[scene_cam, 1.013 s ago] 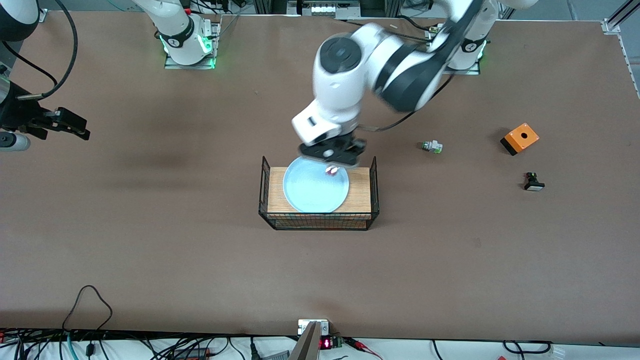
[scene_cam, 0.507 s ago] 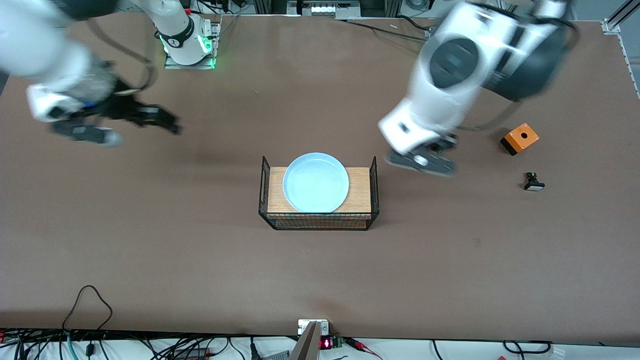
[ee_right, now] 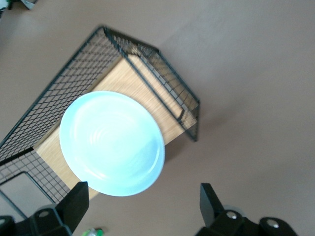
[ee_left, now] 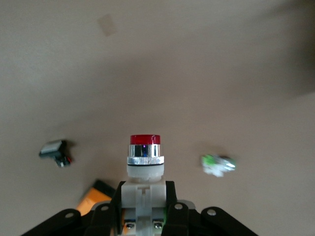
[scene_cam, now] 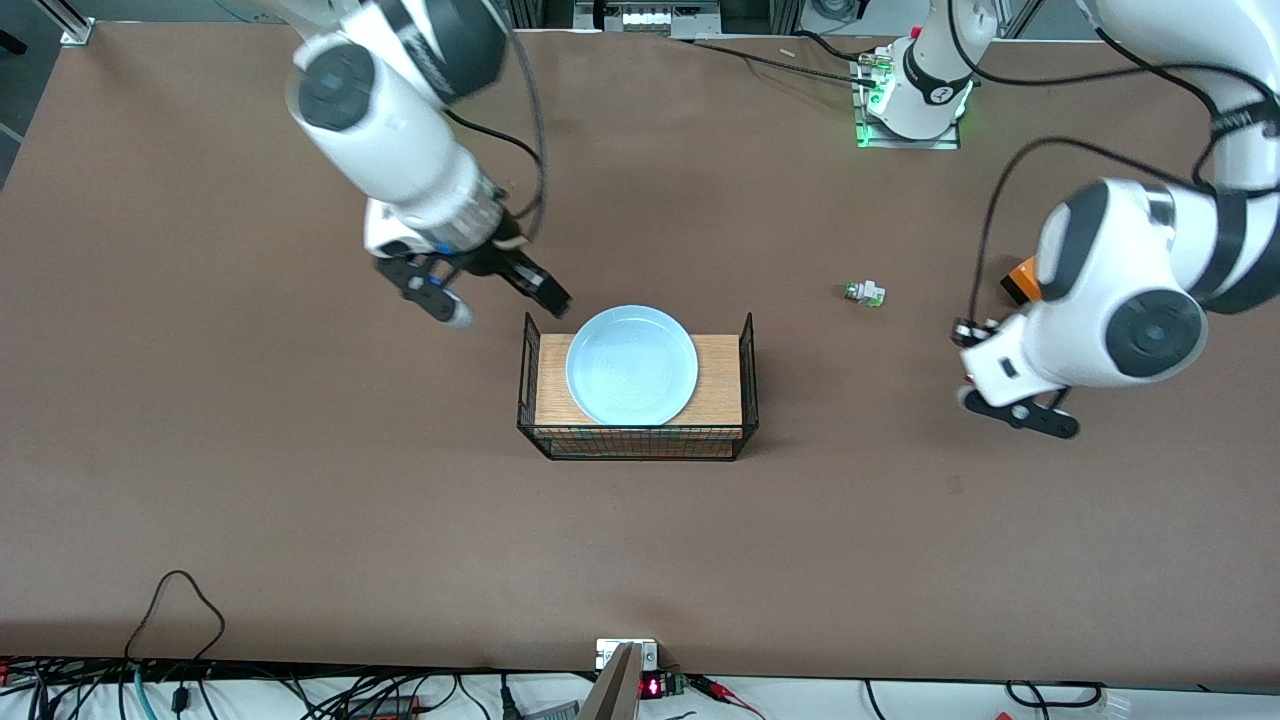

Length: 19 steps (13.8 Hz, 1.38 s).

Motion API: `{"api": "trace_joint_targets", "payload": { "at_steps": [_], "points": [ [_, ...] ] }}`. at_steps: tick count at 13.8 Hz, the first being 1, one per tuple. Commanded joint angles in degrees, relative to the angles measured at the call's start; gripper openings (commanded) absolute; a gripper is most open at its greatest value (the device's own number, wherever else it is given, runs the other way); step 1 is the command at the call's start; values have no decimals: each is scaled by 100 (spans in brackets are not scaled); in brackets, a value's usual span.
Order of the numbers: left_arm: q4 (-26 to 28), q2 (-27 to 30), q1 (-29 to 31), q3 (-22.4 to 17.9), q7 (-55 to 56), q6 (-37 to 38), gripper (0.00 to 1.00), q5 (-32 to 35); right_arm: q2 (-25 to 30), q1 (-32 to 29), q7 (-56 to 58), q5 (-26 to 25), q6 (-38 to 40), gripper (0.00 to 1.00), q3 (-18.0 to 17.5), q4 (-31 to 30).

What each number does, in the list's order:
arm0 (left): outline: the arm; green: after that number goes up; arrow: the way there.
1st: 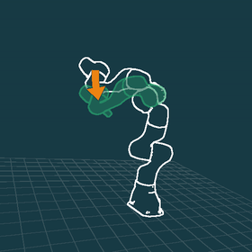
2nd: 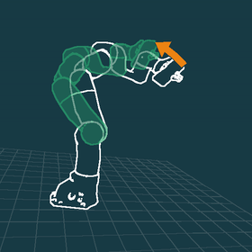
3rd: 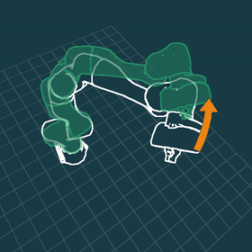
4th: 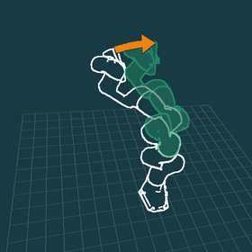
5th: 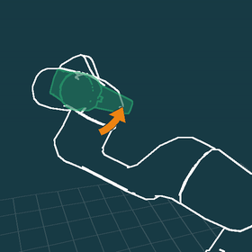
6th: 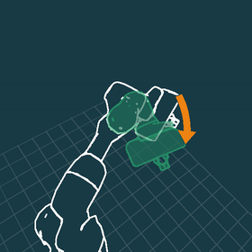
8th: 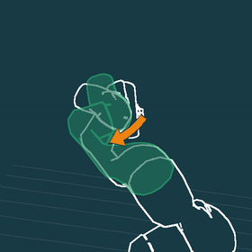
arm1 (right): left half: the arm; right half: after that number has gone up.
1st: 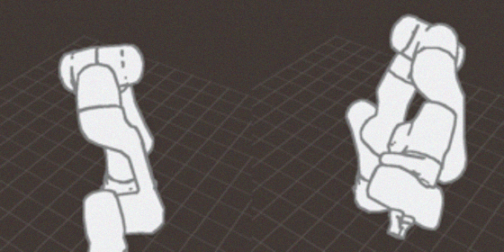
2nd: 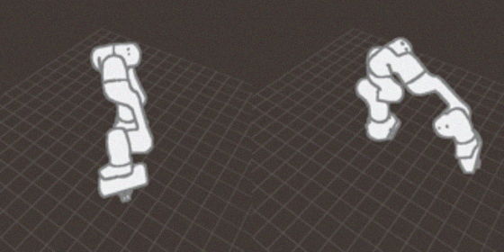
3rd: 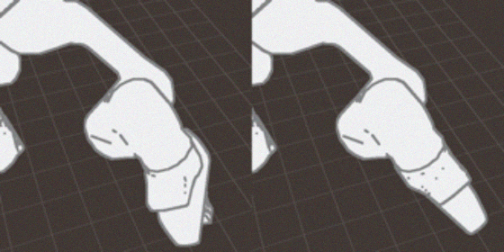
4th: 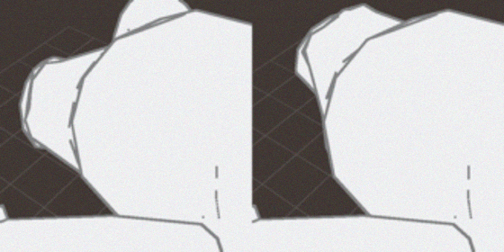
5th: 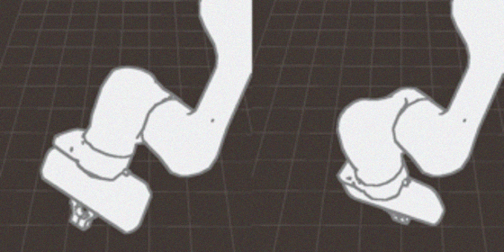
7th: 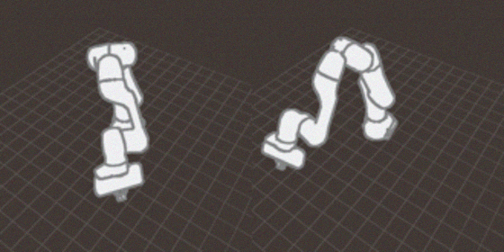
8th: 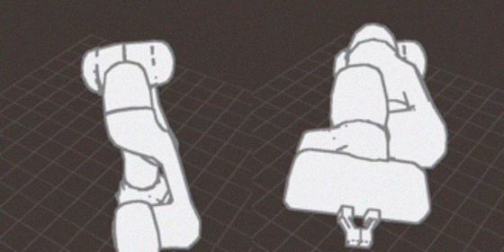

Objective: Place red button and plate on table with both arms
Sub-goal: 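Lower the red button onto the table while the right gripper grips plate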

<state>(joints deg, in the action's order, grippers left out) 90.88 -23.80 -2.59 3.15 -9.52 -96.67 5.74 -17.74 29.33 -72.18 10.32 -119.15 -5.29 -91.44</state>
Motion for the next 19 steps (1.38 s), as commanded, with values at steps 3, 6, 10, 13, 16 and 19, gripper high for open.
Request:
{"api": "trace_joint_targets", "payload": {
  "at_steps": [3,6,10,13,16,19],
  "points": [
    [1658,51,611,124,-507,-2168,17,120,-862,257,-859,-4,-450,100,80,442],
    [1985,-230,768,116,-576,-3057,17,120,-1179,266,-885,-4,-705,100,98,442],
    [2108,-503,813,116,-612,-3481,17,120,-1407,275,-903,-4,-1031,95,98,442],
    [2451,-547,909,116,-612,-3990,19,120,-1496,283,-903,-13,-1032,63,98,416],
    [2365,-468,910,142,-525,-3712,100,120,-1531,336,-842,-74,-1032,32,98,416],
    [1909,-83,822,343,-123,-2511,100,112,-1531,354,-763,-145,-1032,12,98,416]
  ]
}}
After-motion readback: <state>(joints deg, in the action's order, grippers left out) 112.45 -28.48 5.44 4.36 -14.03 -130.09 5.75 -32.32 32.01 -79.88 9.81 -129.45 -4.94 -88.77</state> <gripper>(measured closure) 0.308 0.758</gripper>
